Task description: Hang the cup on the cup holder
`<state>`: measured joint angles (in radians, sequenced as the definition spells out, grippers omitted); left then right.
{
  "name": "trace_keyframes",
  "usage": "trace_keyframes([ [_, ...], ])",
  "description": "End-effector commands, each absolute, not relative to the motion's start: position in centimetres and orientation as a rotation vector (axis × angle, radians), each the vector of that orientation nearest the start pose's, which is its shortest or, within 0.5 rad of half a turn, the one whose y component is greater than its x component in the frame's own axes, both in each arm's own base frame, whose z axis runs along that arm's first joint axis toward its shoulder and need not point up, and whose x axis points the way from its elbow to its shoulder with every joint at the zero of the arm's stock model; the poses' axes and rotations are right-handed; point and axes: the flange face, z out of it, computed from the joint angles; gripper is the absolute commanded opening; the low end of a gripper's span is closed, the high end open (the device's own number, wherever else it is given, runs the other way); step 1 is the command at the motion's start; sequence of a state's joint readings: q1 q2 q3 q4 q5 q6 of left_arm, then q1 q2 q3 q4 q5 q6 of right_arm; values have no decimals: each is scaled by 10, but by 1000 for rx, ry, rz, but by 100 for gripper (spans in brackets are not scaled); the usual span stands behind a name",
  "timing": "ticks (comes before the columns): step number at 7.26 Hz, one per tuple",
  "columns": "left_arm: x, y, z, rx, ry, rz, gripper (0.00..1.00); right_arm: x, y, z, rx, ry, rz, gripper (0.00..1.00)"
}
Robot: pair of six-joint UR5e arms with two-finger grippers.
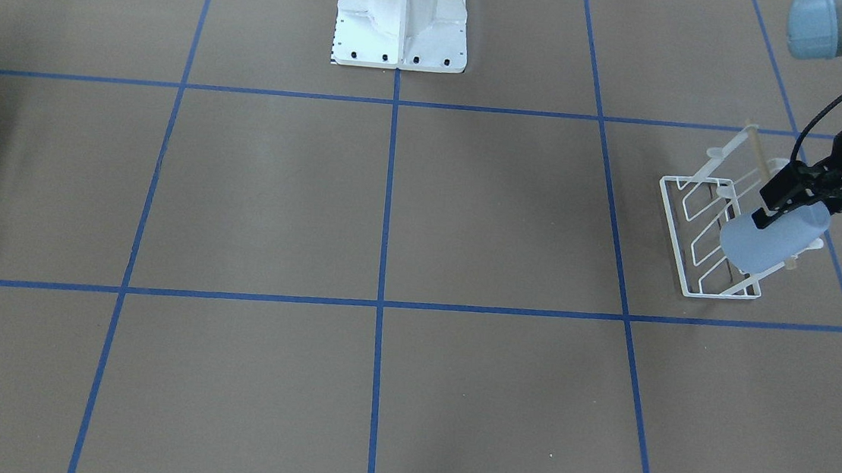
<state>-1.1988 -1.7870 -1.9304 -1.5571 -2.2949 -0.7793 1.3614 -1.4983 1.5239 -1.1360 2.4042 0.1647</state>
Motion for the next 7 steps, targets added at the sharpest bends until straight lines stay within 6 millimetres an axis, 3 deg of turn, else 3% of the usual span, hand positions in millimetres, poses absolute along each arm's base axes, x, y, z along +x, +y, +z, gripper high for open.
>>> trace_keyframes([
  [1,140,-528,379,56,879,-171,0,-43,-559,554,157,-740,-347,100],
  [2,144,-526,382,47,876,-165,0,-36,-570,529,133,-708,-381,100],
  [3,144,-524,388,38,871,-168,0,-36,-570,522,123,-705,-387,100],
  [7,163,-522,391,52,826,-149,0,-36,-569,523,121,-707,-386,100],
])
